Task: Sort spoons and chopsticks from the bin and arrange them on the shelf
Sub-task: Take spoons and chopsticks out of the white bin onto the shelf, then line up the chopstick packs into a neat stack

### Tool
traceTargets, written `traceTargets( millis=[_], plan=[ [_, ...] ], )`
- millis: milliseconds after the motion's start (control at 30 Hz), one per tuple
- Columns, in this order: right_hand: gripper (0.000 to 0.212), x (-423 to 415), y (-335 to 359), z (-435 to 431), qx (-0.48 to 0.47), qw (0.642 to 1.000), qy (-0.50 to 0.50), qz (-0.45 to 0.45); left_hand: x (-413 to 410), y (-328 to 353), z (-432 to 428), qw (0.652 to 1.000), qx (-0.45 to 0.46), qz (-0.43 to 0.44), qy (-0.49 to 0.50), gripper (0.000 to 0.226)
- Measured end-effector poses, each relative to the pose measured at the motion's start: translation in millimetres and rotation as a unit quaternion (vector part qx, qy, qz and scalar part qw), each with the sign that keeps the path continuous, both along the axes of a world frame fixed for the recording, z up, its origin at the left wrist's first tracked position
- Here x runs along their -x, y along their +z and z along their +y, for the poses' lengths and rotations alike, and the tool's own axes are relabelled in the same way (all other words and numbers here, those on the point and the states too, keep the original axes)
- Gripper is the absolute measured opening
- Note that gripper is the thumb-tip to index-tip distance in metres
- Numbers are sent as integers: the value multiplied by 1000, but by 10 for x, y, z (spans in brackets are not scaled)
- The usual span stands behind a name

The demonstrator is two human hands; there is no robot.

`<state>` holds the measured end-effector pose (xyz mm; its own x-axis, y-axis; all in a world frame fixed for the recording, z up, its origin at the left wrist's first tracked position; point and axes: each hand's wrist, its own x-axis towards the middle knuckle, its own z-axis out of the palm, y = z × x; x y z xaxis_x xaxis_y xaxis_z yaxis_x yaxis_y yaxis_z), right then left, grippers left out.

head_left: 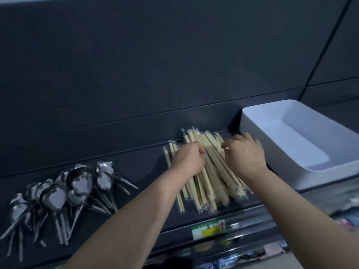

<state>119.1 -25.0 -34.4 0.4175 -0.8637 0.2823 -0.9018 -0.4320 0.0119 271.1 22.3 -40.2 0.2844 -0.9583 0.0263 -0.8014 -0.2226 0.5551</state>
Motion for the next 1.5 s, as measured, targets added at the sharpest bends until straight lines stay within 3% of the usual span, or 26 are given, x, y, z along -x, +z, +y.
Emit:
traceTargets(
  millis=[233,400,567,700,900,1100,1233,1333,1500],
  plan=[
    [16,1060,76,-310,44,996,-38,-63,1058,22,-496,998,-11,53,-34,18],
    [32,1864,58,-565,-4,994,-50,-96,1842,120,-806,992,-68,102,12,55],
    [35,2303,-102,-704,-77,990,-16,-117,2212,190,-912,989,-129,59,52,23],
    [35,2429,-96,-736,-82,989,40,-120,2322,205,-887,987,-83,89,104,19],
    [33,2734,177,-916,-9,984,67,-165,2623,418,-1036,986,-35,119,115,24],
    [38,3292,196,-1122,-9,988,-62,-141,3228,449,-1461,987,-42,129,82,20],
    [40,3582,110,-1164,-41,987,-74,-136,3561,360,-1745,989,-54,125,55,20],
    [53,3746,29,-1246,-27,986,-106,-125,3733,293,-1977,989,-55,136,26,21],
    [35,4013,120,-1485,-31,975,-173,-137,3995,223,-2318,983,-63,169,-35,38]
  ],
)
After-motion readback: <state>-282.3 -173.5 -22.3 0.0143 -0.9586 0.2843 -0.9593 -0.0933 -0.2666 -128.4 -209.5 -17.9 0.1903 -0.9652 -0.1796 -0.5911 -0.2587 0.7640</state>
